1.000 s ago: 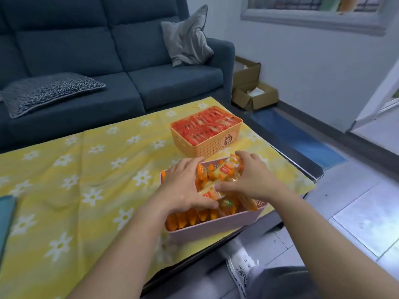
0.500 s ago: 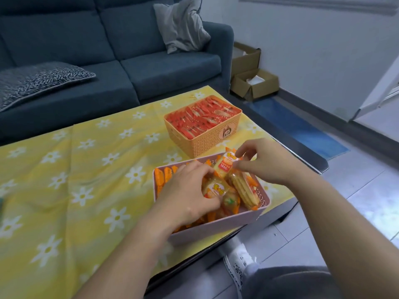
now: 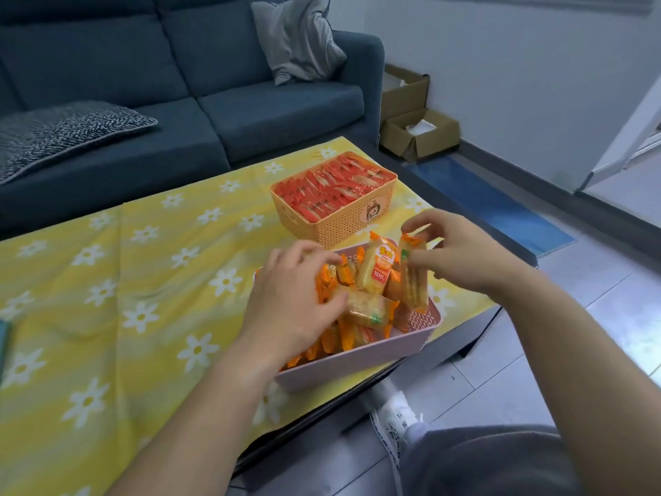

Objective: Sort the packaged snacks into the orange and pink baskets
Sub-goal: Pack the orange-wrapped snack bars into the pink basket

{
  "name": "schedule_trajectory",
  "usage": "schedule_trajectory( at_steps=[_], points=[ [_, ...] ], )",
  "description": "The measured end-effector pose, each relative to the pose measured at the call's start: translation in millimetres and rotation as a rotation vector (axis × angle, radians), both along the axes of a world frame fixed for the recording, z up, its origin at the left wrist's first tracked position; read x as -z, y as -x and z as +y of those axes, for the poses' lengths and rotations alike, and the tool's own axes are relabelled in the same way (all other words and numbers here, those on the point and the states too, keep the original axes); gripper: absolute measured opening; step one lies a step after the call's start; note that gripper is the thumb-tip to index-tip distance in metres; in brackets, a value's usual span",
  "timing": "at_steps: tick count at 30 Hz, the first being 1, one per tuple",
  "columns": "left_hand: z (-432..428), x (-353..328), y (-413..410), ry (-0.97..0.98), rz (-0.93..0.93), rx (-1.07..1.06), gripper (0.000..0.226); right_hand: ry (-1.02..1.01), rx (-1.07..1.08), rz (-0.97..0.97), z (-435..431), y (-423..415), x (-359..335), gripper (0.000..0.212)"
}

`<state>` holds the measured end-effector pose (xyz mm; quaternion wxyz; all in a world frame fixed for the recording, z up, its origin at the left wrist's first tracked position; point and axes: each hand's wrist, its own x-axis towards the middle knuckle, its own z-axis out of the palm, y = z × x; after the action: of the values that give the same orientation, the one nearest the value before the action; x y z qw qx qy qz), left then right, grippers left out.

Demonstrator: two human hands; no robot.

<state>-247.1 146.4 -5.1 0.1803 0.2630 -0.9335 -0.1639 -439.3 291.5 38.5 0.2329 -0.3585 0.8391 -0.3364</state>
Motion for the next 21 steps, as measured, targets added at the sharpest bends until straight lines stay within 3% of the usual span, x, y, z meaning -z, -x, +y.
schedule_trajectory(
  at_steps=[4,7,12,18,21],
  points=[
    [13.7,11.4,12.1,0.058,-0.300,0.174,0.060,0.045,-0.040,-0.095,2.2,-2.1,1.1,0.043],
    [8.4,9.7,13.4,0.065,-0.208,0.154,0.046,0.112,-0.030,-0.088,2.6,-2.1,0.1,0.042],
    [-16.4,3.9,-2.4,-0.094,-0.052,0.035,0.037,0.198,0.001,-0.069,5.2,3.8,-2.5,0.040],
    [-19.3,8.5,-1.9,-0.107,-0.080,-0.013,0.038,0.002,-0.189,-0.106,4.5,-2.5,2.2,0.047],
    [-14.8,10.9,0.3,-0.111,-0.063,-0.035,0.043,-0.102,-0.256,0.027,0.9,-12.1,9.7,0.050]
  ],
)
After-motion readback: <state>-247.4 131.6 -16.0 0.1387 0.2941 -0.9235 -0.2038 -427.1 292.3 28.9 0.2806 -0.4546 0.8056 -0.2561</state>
